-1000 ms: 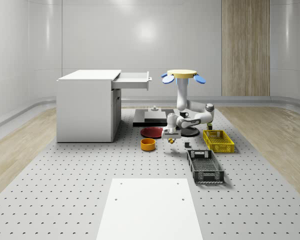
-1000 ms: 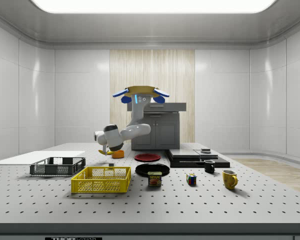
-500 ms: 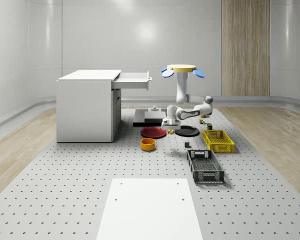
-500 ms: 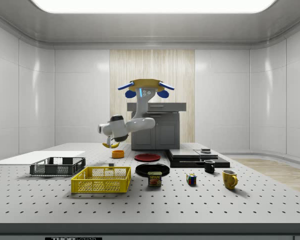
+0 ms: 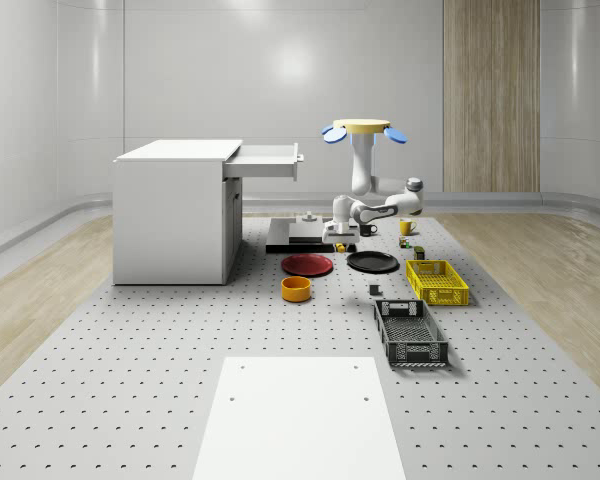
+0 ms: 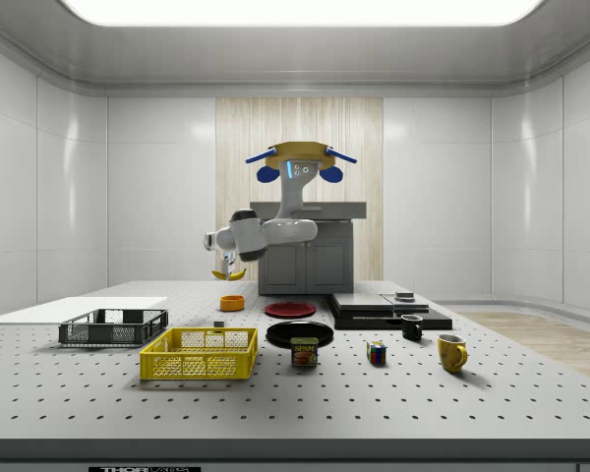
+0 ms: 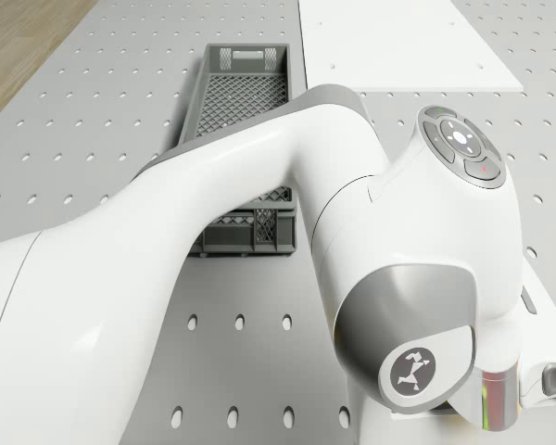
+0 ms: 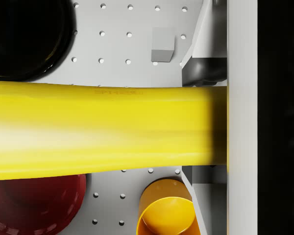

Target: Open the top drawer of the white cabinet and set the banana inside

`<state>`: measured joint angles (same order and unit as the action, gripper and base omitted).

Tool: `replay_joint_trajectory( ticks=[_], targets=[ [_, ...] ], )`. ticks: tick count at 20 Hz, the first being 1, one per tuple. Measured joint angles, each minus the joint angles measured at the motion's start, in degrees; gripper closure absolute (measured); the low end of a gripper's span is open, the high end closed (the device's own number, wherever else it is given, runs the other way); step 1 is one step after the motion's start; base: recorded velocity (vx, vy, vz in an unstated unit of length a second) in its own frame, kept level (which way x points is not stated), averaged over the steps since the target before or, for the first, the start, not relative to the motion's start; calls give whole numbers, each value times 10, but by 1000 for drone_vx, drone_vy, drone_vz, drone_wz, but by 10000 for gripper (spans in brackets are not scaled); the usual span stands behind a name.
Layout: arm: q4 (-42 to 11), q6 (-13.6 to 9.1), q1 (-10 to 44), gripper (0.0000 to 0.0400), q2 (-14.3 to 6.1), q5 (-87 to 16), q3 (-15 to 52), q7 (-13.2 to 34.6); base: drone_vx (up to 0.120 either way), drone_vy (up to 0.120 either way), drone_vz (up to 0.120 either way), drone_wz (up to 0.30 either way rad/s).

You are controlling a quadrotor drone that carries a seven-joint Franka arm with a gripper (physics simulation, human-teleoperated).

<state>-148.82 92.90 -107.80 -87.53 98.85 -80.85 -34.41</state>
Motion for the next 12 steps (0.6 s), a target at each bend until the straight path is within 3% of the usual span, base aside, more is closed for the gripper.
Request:
replay_joint_trajectory(
  ticks=[12],
  targets=[
    [0, 13, -2, 207, -14, -7, 1, -2, -120, 0, 120, 0]
  ],
)
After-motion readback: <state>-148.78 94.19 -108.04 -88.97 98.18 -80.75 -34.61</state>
